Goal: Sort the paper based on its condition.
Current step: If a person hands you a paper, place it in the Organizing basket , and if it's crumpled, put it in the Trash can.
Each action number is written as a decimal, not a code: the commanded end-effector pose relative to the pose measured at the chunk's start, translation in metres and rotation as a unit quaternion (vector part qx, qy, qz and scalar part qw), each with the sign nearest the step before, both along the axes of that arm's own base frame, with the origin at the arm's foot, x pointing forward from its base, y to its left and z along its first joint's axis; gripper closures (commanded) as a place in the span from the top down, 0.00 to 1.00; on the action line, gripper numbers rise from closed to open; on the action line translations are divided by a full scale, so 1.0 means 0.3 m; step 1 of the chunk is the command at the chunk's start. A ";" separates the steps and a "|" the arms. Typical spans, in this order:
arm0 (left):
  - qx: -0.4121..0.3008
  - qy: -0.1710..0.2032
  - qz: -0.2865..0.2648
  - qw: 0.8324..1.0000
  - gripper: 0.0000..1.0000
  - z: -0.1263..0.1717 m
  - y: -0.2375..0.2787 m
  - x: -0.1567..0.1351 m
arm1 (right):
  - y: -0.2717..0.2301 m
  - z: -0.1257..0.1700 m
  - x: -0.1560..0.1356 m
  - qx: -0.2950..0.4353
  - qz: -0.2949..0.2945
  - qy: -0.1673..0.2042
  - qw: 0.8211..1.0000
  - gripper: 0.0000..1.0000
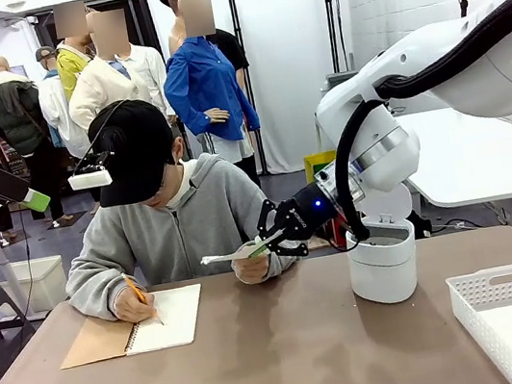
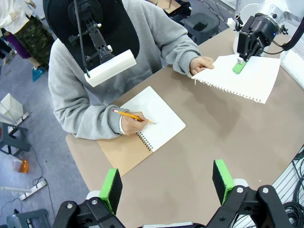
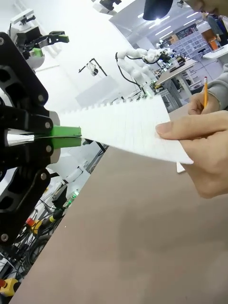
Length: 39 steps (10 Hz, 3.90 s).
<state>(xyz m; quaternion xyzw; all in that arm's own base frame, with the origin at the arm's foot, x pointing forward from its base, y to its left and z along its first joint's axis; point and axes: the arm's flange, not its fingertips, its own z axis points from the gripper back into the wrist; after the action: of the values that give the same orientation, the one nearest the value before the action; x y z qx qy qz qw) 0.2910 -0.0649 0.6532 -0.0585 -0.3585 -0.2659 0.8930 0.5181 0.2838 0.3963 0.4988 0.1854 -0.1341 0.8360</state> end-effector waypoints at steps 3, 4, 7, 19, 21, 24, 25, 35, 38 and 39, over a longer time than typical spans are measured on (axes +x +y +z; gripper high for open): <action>0.000 -0.001 0.000 1.000 1.00 0.001 0.000 0.001 | 0.009 0.106 -0.035 0.021 0.034 -0.049 0.998 0.00; 0.000 -0.001 0.000 1.000 1.00 0.001 0.000 0.001 | 0.014 0.150 -0.056 0.031 0.038 -0.062 0.997 0.00; 0.000 -0.001 0.000 1.000 1.00 0.001 0.000 0.001 | -0.001 0.363 -0.120 0.061 0.065 -0.176 0.980 0.00; 0.000 -0.001 0.000 1.000 1.00 0.001 0.000 0.001 | -0.571 0.658 -0.400 -0.293 0.119 -0.405 0.858 0.00; 0.000 -0.001 0.000 1.000 1.00 0.001 0.000 0.001 | -0.715 0.578 -0.402 -0.332 0.089 -0.391 0.854 0.00; 0.000 -0.001 0.000 1.000 1.00 0.001 0.000 0.001 | -0.887 0.426 -0.414 -0.335 0.057 -0.371 0.864 0.00; 0.000 -0.001 0.000 1.000 1.00 0.001 0.000 0.001 | -0.941 0.406 -0.422 -0.340 0.054 -0.354 0.869 0.00; 0.000 -0.001 0.000 1.000 1.00 0.001 0.000 0.001 | -1.039 0.362 -0.469 -0.321 0.065 -0.318 0.890 0.00; 0.000 -0.001 0.000 1.000 1.00 0.001 0.000 0.001 | -1.098 0.283 -0.547 -0.333 0.072 -0.289 0.895 0.00; 0.000 -0.001 0.000 1.000 1.00 0.001 0.000 0.001 | -1.115 0.236 -0.563 -0.330 0.073 -0.273 0.901 0.00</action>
<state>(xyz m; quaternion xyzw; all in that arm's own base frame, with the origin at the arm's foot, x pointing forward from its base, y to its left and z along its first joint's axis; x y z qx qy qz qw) 0.2911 -0.0649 0.6531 -0.0585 -0.3583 -0.2659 0.8930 0.3596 -0.0465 0.4795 0.2019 -0.0790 0.0085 0.9762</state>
